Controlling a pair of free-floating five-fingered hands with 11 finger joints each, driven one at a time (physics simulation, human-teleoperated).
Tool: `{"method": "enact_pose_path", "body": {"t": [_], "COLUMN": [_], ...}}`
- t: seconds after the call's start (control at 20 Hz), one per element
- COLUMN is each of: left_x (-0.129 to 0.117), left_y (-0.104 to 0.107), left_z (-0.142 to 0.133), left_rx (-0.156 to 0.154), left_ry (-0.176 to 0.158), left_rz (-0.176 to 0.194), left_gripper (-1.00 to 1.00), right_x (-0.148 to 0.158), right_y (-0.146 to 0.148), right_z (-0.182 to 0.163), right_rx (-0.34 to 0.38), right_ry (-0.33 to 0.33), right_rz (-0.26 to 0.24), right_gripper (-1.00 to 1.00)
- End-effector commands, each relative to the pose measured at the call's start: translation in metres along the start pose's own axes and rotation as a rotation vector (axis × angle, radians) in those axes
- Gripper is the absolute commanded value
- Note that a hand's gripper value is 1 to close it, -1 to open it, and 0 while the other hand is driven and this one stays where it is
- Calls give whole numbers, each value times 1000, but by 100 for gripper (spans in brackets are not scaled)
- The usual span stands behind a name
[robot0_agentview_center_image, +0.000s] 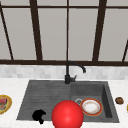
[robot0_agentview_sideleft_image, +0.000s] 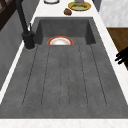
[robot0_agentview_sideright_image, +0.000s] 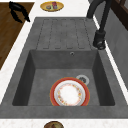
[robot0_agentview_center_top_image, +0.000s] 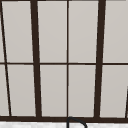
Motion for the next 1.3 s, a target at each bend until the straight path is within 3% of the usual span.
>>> {"method": "enact_pose_path", "body": {"t": [0.0, 0.15, 0.3, 0.5, 0.75, 0.9, 0.95, 1.05, 1.25], "left_x": [0, 0, 0, 0, 0, 0, 0, 0, 0], "left_y": [0, 0, 0, 0, 0, 0, 0, 0, 0], "left_z": [0, 0, 0, 0, 0, 0, 0, 0, 0], "left_rx": [0, 0, 0, 0, 0, 0, 0, 0, 0], "left_ry": [0, 0, 0, 0, 0, 0, 0, 0, 0], "left_rz": [0, 0, 0, 0, 0, 0, 0, 0, 0], "left_gripper": [0, 0, 0, 0, 0, 0, 0, 0, 0], "right_x": [-17, -18, -37, -52, -50, -40, -39, -35, -26], "right_y": [13, 24, 36, 46, 29, 21, 19, 13, 5], "right_z": [-26, -42, -60, -64, -72, -74, -72, -67, -70], "right_rx": [25, 33, 54, -64, -54, -33, -24, -83, -81], "right_ry": [-32, -39, -60, -93, -123, -86, -86, -111, -153], "right_rz": [77, 97, 71, 129, 71, 46, 44, 95, 35], "right_gripper": [-100, -100, -100, -100, -100, -100, 100, 100, 100]}}
